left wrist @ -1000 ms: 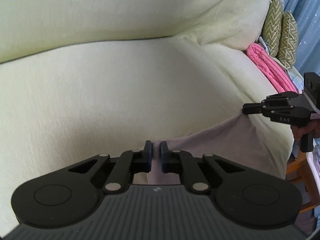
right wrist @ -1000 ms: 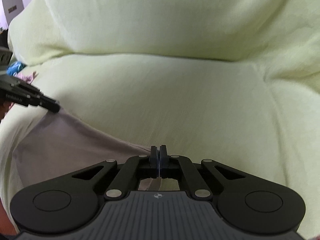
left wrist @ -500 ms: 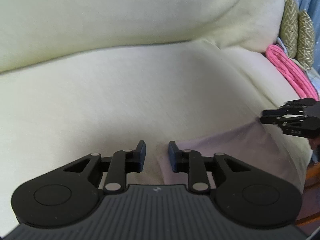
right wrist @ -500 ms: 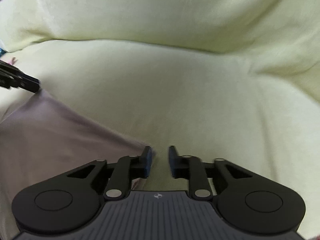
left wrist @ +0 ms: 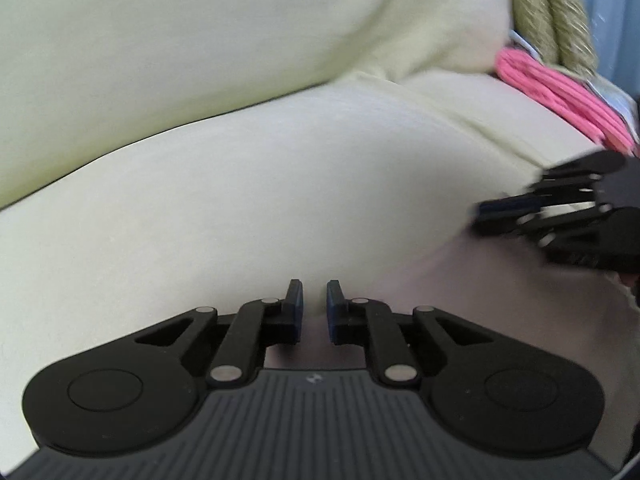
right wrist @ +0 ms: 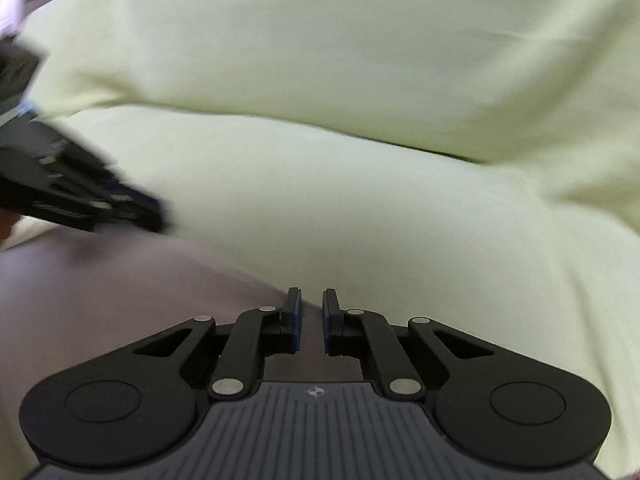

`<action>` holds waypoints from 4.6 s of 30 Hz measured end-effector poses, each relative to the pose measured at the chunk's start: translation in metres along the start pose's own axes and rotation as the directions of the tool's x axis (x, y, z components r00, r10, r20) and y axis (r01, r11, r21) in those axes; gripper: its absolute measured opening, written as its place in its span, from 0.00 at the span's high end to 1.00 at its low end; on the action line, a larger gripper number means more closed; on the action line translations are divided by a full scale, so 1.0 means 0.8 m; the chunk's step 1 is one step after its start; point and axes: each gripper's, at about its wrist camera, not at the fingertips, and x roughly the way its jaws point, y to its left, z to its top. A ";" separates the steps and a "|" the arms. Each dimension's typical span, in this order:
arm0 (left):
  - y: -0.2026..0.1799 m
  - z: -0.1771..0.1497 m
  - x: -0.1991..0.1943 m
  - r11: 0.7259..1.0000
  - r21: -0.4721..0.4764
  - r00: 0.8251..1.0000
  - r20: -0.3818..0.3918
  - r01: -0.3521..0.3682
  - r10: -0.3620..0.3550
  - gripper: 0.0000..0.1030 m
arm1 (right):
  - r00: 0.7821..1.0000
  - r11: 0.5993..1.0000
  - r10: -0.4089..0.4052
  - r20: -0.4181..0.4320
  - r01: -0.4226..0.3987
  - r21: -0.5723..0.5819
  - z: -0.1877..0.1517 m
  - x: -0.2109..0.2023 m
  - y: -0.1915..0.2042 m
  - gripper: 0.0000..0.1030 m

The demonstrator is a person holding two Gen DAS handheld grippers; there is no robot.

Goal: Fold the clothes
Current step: 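Open both grippers and release the folded top onto the sofa, then pull both grippers back from the folded top, then pinch the folded top's edge with the left gripper while the right gripper pinches beside it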

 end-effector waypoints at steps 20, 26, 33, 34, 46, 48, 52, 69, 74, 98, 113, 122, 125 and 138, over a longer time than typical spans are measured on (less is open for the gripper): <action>-0.127 -0.099 -0.097 0.963 0.007 0.963 0.031 -0.269 0.269 0.85 | 0.986 0.994 -0.109 0.127 0.107 0.021 -0.114 -0.113 0.161 0.85; -0.115 -0.094 -0.118 0.961 -0.082 0.965 -0.021 -0.263 0.262 0.82 | 0.973 0.944 -0.233 0.006 0.224 0.243 -0.139 -0.150 0.099 0.79; -0.113 -0.091 -0.125 0.938 -0.133 0.947 -0.060 -0.320 0.315 0.81 | 0.973 0.962 -0.187 0.134 0.154 0.227 -0.121 -0.169 0.114 0.71; -0.114 -0.093 -0.119 0.932 -0.139 0.942 -0.079 -0.335 0.327 0.80 | 0.978 0.972 -0.160 0.136 0.133 0.192 -0.119 -0.163 0.124 0.68; -0.145 -0.104 -0.131 0.889 -0.212 0.909 -0.197 -0.405 0.367 0.70 | 0.975 0.907 -0.224 0.008 0.206 0.366 -0.167 -0.185 0.094 0.57; -0.150 -0.106 -0.140 0.886 -0.234 0.911 -0.203 -0.400 0.358 0.64 | 0.975 0.893 -0.218 0.045 0.181 0.412 -0.175 -0.202 0.091 0.38; -0.165 -0.108 -0.155 0.878 -0.226 0.903 -0.200 -0.421 0.381 0.54 | 0.977 0.894 -0.191 0.098 0.131 0.428 -0.168 -0.217 0.106 0.24; -0.197 -0.109 -0.195 0.900 -0.208 0.923 -0.133 -0.383 0.362 0.27 | 0.973 0.900 -0.209 0.095 0.153 0.407 -0.152 -0.278 0.150 0.02; -0.198 -0.107 -0.202 0.906 -0.202 0.927 -0.118 -0.373 0.355 0.24 | 0.967 0.918 -0.230 0.112 0.177 0.354 -0.141 -0.290 0.164 0.01; -0.149 -0.112 -0.201 0.898 -0.246 0.929 -0.164 -0.365 0.332 0.20 | 0.975 0.968 -0.208 0.077 0.194 0.158 -0.150 -0.221 0.178 0.00; 0.025 -0.100 -0.182 0.786 -0.606 0.987 -0.158 -0.125 0.035 0.21 | 0.983 0.685 -0.022 0.181 0.146 -0.714 -0.108 -0.082 0.316 0.48; 0.087 -0.112 -0.140 0.592 -0.803 0.977 -0.065 0.070 -0.204 0.21 | 0.980 0.639 0.018 0.201 0.143 -0.756 -0.093 -0.028 0.335 0.93; 0.106 -0.117 -0.126 0.505 -0.853 0.965 -0.004 0.133 -0.261 0.21 | 0.970 0.696 0.030 0.243 0.154 -0.702 -0.080 -0.037 0.323 0.94; 0.101 -0.075 -0.035 0.546 -0.803 0.920 0.006 0.238 -0.392 0.86 | 0.965 0.845 0.080 0.248 0.066 -0.530 -0.050 -0.053 0.267 0.76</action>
